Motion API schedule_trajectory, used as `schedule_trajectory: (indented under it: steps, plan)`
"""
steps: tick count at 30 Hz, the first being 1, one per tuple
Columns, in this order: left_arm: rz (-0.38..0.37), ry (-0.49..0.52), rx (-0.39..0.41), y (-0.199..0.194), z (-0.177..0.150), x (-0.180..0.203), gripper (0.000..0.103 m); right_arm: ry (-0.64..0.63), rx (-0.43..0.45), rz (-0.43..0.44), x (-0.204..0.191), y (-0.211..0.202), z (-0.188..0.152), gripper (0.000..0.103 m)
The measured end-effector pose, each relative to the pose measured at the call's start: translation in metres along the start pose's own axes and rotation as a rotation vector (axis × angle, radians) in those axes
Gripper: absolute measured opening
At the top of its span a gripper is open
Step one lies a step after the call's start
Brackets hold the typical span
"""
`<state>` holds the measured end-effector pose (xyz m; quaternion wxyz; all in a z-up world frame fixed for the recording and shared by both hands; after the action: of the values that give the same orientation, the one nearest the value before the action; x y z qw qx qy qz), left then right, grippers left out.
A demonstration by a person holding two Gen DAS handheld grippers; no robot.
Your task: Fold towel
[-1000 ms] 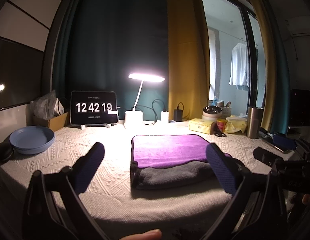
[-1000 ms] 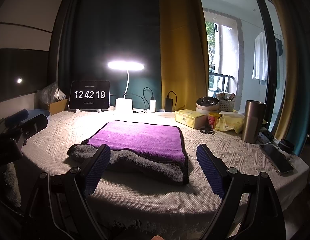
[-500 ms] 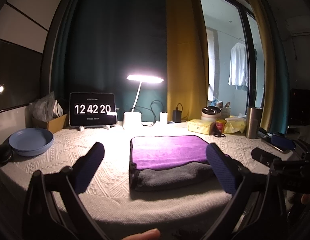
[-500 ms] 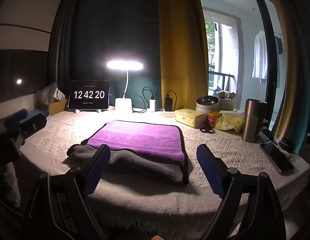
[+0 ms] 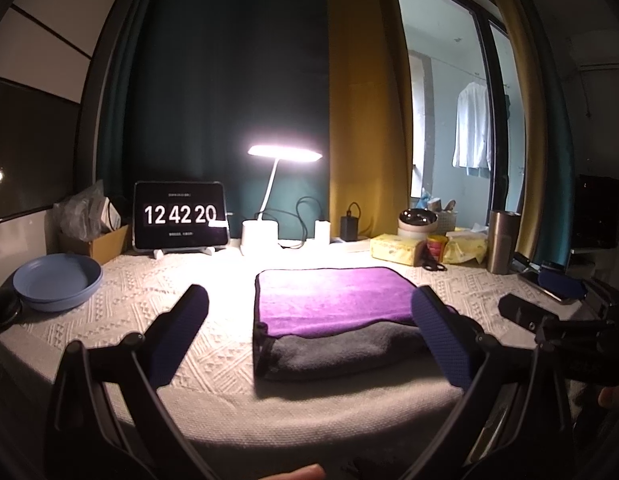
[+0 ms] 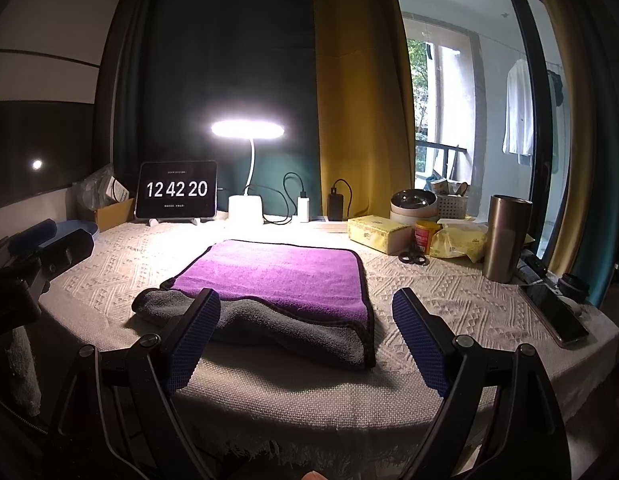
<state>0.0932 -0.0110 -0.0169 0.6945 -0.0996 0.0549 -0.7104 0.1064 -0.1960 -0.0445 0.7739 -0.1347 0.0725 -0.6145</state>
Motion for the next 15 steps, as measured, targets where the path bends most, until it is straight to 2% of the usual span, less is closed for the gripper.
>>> schedule_trajectory:
  steps: [11, 15]
  plan:
    - [0.010, 0.017, -0.046, 0.011, -0.004, -0.003, 0.102, 0.011, -0.008, -0.001, 0.003, 0.005, -0.002, 0.090]
    - [0.004, 0.024, -0.088, 0.024, -0.008, -0.004, 0.102, 0.031, -0.021, -0.004, 0.008, 0.011, -0.005, 0.090]
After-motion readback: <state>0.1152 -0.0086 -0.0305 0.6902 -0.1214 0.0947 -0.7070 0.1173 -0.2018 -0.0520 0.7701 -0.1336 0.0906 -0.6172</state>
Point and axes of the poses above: each gripper's, at about its wrist camera, not at the fingertips, and y roughly the way its jaws point, x to its right, z to its top, the point moved 9 cm from there along y, roughly the way its jaws point, and after that the axes turned 3 degrees about -x, right-handed, at the moved point
